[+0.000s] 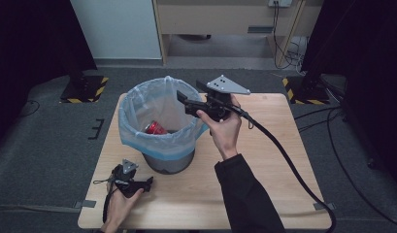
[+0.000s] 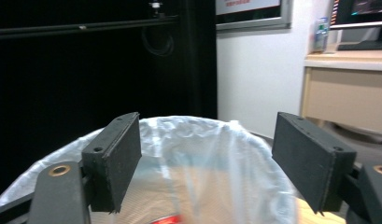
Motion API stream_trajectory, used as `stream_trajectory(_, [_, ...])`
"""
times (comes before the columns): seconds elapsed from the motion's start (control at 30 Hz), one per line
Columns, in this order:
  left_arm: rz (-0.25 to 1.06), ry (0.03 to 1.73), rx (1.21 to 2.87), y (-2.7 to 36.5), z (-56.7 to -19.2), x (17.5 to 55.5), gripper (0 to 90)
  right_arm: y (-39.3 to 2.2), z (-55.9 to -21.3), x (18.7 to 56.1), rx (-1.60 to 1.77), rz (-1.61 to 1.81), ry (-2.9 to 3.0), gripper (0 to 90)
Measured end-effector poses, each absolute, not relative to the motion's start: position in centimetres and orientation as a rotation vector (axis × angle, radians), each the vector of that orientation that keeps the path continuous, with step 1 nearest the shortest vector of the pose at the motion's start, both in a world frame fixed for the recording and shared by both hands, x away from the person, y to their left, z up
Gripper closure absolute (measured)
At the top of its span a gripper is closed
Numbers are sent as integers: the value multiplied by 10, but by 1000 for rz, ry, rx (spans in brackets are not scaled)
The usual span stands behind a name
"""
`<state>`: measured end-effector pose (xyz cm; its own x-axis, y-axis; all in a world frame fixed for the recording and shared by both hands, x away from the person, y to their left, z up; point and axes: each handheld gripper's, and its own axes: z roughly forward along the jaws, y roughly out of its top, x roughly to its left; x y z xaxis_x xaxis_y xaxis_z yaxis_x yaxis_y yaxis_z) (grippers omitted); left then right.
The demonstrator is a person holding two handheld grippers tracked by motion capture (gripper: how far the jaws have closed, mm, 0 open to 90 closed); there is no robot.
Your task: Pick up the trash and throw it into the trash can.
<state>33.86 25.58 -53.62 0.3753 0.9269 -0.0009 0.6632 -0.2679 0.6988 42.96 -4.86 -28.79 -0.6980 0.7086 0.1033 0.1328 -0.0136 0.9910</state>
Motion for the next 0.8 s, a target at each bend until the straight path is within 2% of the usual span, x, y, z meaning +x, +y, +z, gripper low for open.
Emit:
stream_trajectory(0.5, [555, 1364, 2028, 256, -536, 339, 0, -109, -298, 417, 972, 1665, 1778, 177])
stream_trajectory(0.8, [555, 1364, 2028, 256, -536, 339, 0, -132, -312, 407, 1005, 1634, 1788, 161])
